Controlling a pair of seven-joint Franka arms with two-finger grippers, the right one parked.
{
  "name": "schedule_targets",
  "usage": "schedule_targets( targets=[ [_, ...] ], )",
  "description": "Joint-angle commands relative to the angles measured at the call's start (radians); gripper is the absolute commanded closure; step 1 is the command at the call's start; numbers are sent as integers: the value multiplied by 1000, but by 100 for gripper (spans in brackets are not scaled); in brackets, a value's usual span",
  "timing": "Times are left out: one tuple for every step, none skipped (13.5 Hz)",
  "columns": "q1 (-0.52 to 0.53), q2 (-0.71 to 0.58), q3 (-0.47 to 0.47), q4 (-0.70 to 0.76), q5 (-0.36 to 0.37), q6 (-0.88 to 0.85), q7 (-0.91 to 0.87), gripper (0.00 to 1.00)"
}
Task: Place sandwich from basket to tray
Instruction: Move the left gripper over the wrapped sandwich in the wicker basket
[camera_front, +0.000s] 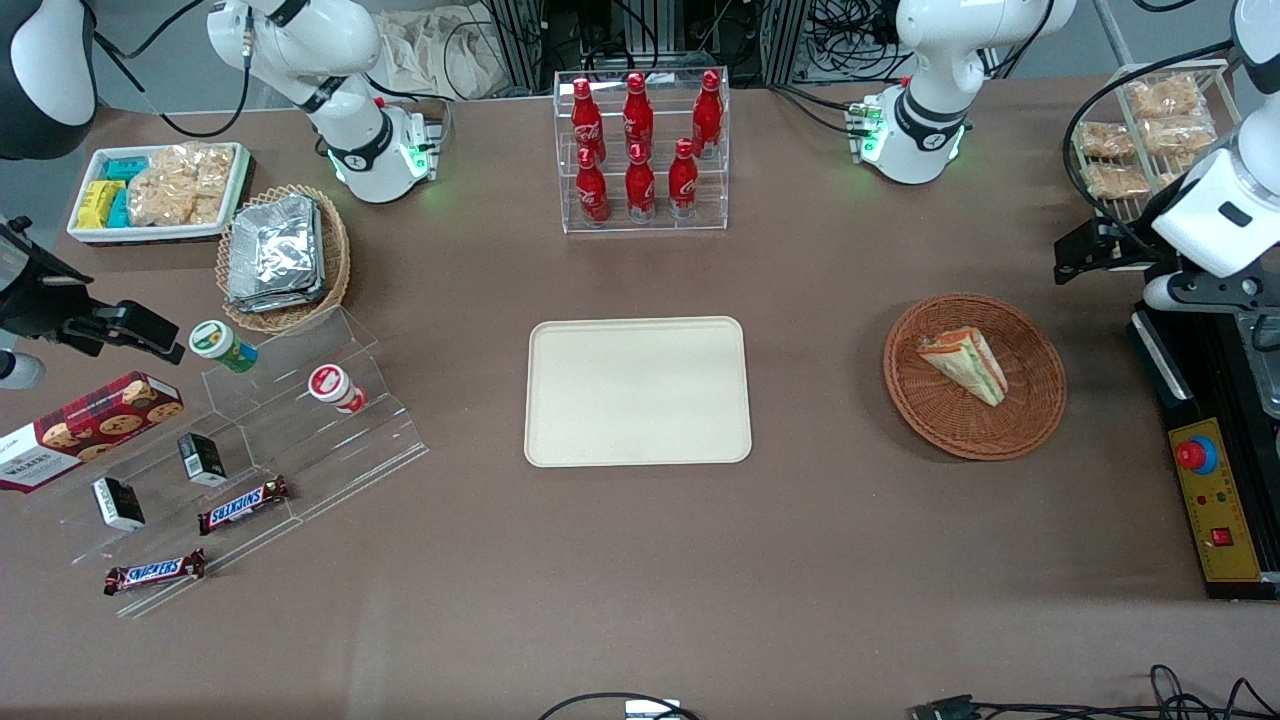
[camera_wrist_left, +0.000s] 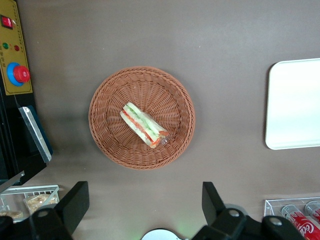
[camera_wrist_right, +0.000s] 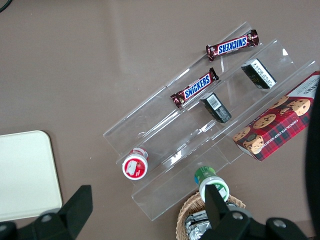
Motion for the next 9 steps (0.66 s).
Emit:
schedule_targets(
  targets=[
    [-3, -11, 11, -71, 4, 32, -1, 0],
    [2, -23, 13, -124, 7, 71, -13, 0],
    [4, -45, 14, -184, 9, 120, -42, 0],
    [5, -68, 16, -253, 9, 184, -63, 0],
    [13, -94, 17, -323, 9, 247, -83, 0],
    [22, -109, 16, -385, 9, 302, -117, 0],
    [23, -120, 16, -434, 9, 353, -142, 0],
    [27, -128, 16, -479, 9, 399, -155, 0],
    [27, -132, 16, -525, 9, 446, -184, 0]
  ],
)
